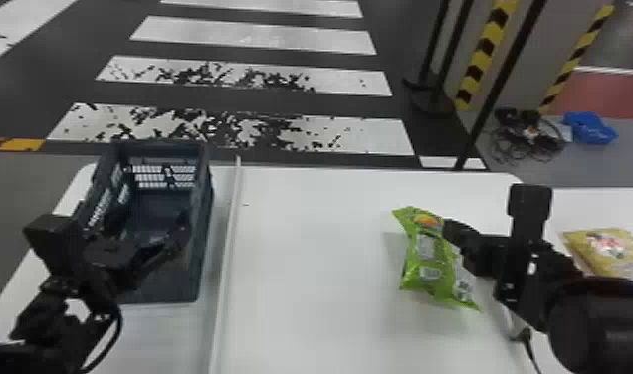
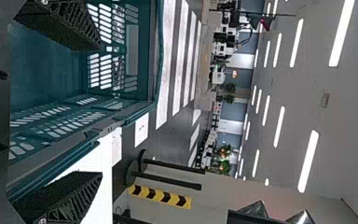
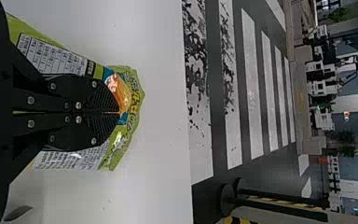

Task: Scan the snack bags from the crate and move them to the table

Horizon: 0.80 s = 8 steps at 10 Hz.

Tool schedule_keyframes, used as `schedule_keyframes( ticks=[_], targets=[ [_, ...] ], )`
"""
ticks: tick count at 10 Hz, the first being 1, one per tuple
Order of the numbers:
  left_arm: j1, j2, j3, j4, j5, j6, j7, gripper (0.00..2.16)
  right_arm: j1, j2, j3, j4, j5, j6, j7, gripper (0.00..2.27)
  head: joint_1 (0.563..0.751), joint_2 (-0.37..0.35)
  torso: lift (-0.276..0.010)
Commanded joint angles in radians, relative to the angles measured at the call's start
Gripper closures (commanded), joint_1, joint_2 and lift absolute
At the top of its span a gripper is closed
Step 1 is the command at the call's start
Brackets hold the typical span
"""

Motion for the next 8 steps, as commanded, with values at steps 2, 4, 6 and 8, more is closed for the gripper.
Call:
schedule_keyframes(
  ticks=[2,4,6,8],
  targets=[
    [0.006,0.0,0.001,0.0,0.0,-0.004,-0.002,0.03,0.017,0.005,0.035,0.006,0.019,-0.024,0.0,2.24,0.695,-0.077,-0.095],
    [0.015,0.0,0.004,-0.003,0.0,-0.014,-0.002,0.03,0.02,0.005,0.046,0.037,0.034,-0.058,0.012,2.24,0.695,-0.066,-0.095],
    [0.021,0.001,0.006,-0.003,0.0,-0.023,-0.002,0.03,0.024,0.005,0.061,0.092,0.052,-0.107,0.041,2.24,0.695,-0.063,-0.095],
    [0.023,0.0,0.006,-0.003,0.0,-0.029,-0.002,0.03,0.046,0.005,0.077,0.103,0.074,-0.132,0.054,2.24,0.695,-0.055,-0.095]
  ],
)
